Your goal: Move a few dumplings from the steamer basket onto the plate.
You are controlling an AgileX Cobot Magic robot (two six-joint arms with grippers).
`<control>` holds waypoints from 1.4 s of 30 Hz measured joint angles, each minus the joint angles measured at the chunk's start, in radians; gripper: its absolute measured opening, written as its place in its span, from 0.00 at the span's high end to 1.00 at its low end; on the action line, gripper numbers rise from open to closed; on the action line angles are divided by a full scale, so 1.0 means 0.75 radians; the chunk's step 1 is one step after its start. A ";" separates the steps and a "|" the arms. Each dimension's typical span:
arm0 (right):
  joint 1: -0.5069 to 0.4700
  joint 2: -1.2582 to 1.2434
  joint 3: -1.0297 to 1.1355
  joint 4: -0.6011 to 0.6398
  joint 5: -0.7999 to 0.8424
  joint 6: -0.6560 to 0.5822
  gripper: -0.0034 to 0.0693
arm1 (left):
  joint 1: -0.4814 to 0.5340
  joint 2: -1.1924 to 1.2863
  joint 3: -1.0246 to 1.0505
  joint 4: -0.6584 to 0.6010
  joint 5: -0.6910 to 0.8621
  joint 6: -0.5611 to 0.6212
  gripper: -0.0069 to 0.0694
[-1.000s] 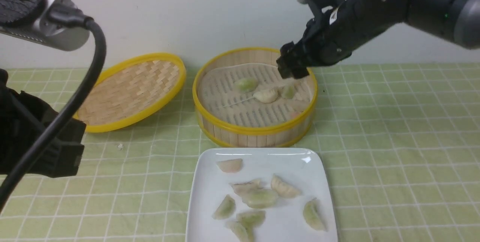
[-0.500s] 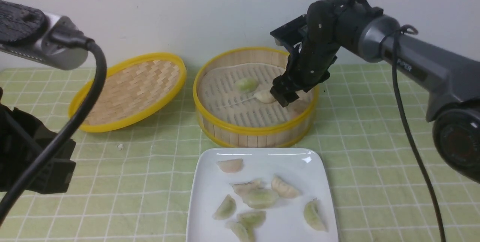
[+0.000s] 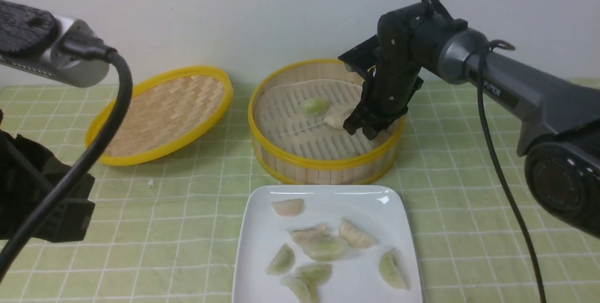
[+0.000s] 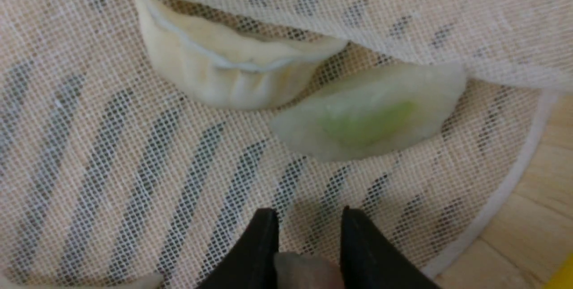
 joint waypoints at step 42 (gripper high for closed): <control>0.350 -0.764 1.118 0.273 -0.186 0.207 0.35 | 0.000 0.000 0.000 -0.007 0.000 0.000 0.92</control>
